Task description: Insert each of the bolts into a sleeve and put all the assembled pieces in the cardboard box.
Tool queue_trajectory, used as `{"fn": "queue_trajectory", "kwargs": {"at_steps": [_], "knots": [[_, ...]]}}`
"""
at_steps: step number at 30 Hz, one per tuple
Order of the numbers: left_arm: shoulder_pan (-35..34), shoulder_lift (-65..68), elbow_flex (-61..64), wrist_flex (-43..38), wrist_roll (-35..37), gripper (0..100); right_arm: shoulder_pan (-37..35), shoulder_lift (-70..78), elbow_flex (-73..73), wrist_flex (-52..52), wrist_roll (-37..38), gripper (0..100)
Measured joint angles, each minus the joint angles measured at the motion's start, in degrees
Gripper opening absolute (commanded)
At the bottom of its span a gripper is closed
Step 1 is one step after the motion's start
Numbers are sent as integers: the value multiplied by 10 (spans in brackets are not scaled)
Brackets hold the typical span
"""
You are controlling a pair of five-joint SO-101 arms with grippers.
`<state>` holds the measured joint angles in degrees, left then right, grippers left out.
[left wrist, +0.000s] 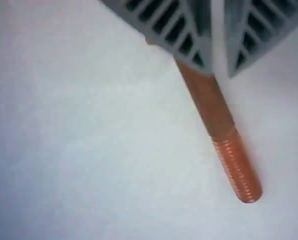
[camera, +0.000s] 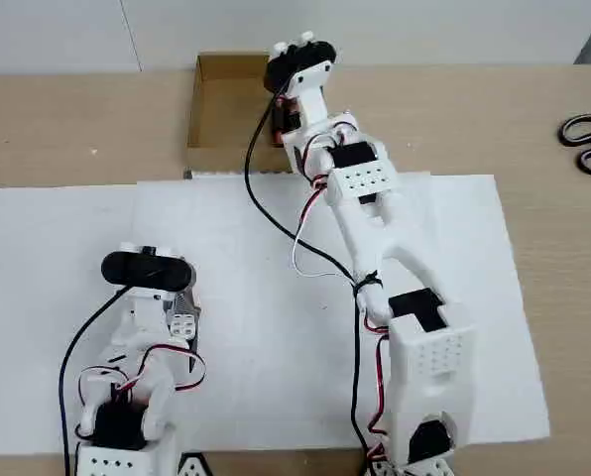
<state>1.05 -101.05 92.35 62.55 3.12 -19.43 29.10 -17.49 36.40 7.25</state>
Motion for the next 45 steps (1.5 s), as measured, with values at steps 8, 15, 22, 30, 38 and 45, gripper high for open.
{"fn": "queue_trajectory", "kwargs": {"at_steps": [8,15,22,30,38,45], "knots": [[0,0,0,0,0,6,-11,5,-26,-18,0,4],[0,0,0,0,0,6,-18,5,-89,-18,10,4],[0,0,0,0,0,6,-25,38,-100,-40,16,4],[0,0,0,0,0,6,-25,136,-143,-90,38,5],[0,0,0,0,0,6,-25,145,-151,-91,40,6],[0,0,0,0,0,6,-25,145,-151,-91,40,212]]}}
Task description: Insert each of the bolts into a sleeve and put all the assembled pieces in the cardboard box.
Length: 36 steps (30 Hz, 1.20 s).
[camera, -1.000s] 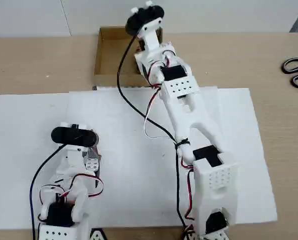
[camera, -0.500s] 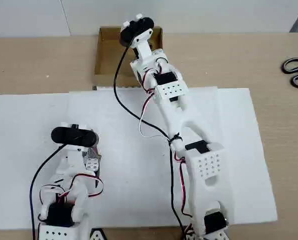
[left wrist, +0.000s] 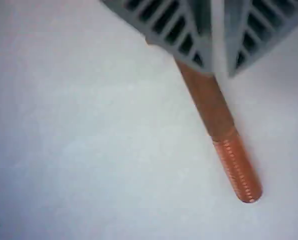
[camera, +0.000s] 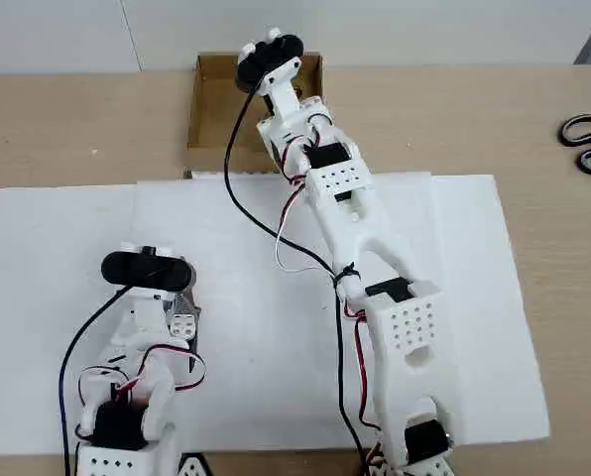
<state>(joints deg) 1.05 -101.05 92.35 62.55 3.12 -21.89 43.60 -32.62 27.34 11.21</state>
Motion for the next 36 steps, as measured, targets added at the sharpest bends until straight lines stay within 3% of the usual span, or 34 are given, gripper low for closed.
{"fn": "queue_trajectory", "kwargs": {"at_steps": [4,18,22,29,36], "knots": [[0,0,0,0,0,6,0,-2,-10,-1,0,324],[0,0,0,0,0,6,12,-2,-14,-5,0,322],[0,0,0,0,0,6,21,-9,-14,10,-11,232],[0,0,0,0,0,6,22,-120,-14,135,-60,1],[0,0,0,0,0,6,30,-176,-14,215,-69,3]]}}
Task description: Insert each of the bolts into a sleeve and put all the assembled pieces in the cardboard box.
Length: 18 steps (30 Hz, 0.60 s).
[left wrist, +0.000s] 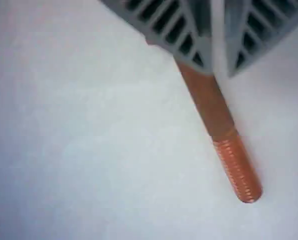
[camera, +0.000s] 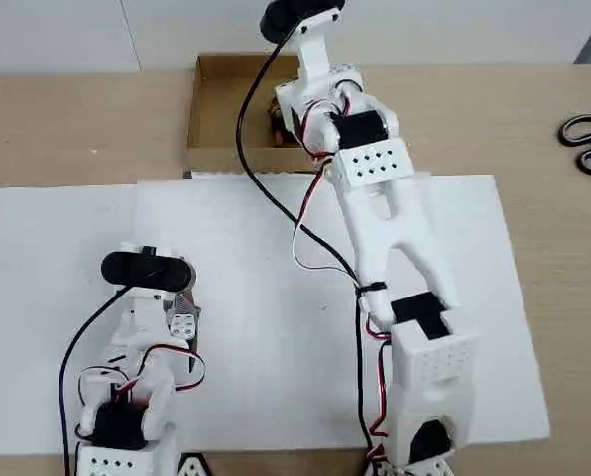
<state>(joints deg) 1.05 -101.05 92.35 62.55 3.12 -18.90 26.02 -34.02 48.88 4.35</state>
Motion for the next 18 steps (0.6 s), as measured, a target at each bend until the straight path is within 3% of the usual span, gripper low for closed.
{"fn": "queue_trajectory", "kwargs": {"at_steps": [13,18], "knots": [[0,0,0,0,0,6,12,-163,-1,347,-1,4],[0,0,0,0,0,6,25,-220,-2,442,-58,3]]}}
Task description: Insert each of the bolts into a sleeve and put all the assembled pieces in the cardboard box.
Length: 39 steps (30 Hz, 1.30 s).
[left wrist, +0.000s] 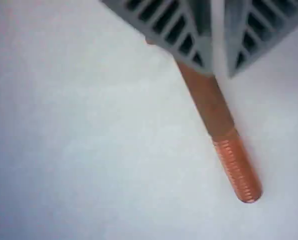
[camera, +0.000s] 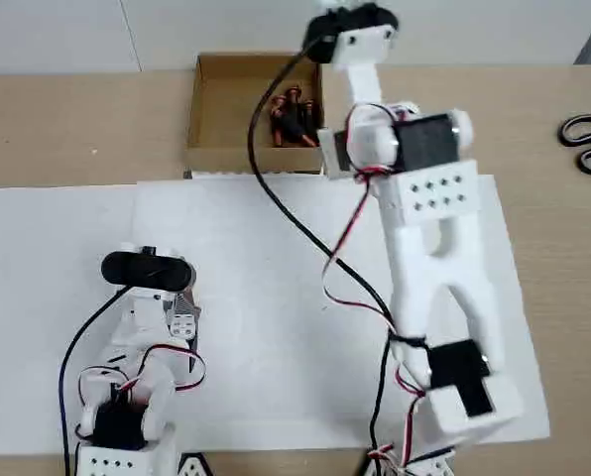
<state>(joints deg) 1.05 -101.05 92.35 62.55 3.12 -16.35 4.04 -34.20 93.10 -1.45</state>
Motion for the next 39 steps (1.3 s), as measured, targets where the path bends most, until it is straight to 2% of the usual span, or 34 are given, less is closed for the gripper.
{"fn": "queue_trajectory", "kwargs": {"at_steps": [5,10,15,23,29,35,39], "knots": [[0,0,0,0,0,6,31,-32,18,32,-23,2],[0,0,0,0,0,6,41,-114,127,36,-25,2],[0,0,0,0,0,6,41,-289,293,36,-25,2],[0,0,0,0,0,6,-18,-641,601,33,-26,2],[0,0,0,0,0,6,-24,-878,764,-10,-32,2],[0,0,0,0,0,6,-25,-1047,860,-41,-59,2],[0,0,0,0,0,6,-25,-1073,913,-49,-62,2]]}}
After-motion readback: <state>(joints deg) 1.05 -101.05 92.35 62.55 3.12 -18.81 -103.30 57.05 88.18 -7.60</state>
